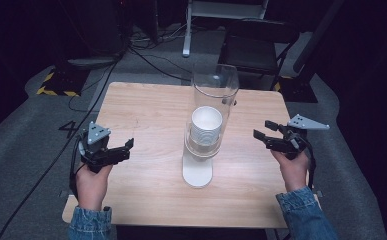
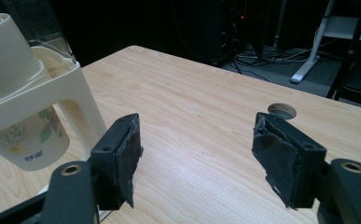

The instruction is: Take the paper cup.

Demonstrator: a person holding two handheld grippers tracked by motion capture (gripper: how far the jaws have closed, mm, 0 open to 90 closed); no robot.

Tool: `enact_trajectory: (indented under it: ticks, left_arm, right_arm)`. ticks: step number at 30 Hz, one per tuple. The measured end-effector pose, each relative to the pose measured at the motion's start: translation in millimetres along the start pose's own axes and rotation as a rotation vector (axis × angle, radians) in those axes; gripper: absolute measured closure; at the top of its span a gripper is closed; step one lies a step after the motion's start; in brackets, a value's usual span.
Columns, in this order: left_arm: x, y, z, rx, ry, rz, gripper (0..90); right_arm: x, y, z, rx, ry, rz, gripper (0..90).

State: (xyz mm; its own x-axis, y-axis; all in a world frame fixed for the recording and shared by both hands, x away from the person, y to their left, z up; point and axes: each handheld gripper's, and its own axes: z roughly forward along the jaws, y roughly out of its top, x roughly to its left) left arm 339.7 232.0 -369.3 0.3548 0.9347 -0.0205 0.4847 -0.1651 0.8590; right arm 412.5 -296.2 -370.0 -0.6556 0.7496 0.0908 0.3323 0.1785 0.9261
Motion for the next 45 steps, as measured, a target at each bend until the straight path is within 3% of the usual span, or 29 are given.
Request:
enact_trajectory:
  ticks: [14, 19, 23, 31, 36, 37, 39, 45]
  left_arm:
    - [-1.4, -1.5, 0.9, 0.008, -0.014, 0.003, 15.7]
    - [-2.3, -1.9, 2.0, 0.011, -0.012, -0.002, 15.7]
    - [-2.9, -1.7, 3.1, 0.017, -0.015, 0.004, 15.7]
    - [-4.2, -2.9, 6.0, 0.020, 0.002, -0.018, 15.6]
    - [-2.9, -4.7, 3.4, 0.017, 0.000, -0.025, 15.6]
    - [-2.4, -5.1, 2.5, 0.017, -0.001, -0.026, 15.6]
    - [-1.6, -5.9, 0.9, 0.016, 0.003, -0.027, 15.6]
    - [-0.9, -8.2, -0.3, 0.018, 0.004, -0.033, 15.6]
  right_arm:
    - [-4.0, -2.2, 1.4, 0.004, -0.013, 0.008, 32.2]
    - [-12.4, -7.0, 2.4, 0.007, -0.018, 0.056, 31.8]
    - [-11.5, -7.4, 2.3, -0.001, -0.016, 0.055, 31.8]
    - [0.4, -8.1, 12.3, 0.019, 0.022, 0.018, 30.8]
    - [12.9, -6.1, 20.1, 0.027, 0.065, -0.014, 30.1]
    - [19.2, -4.2, 22.5, 0.027, 0.077, -0.047, 30.0]
    - [25.4, -2.5, 24.6, 0.025, 0.096, -0.065, 30.0]
    - [39.2, -0.5, 31.2, 0.032, 0.155, -0.091, 29.5]
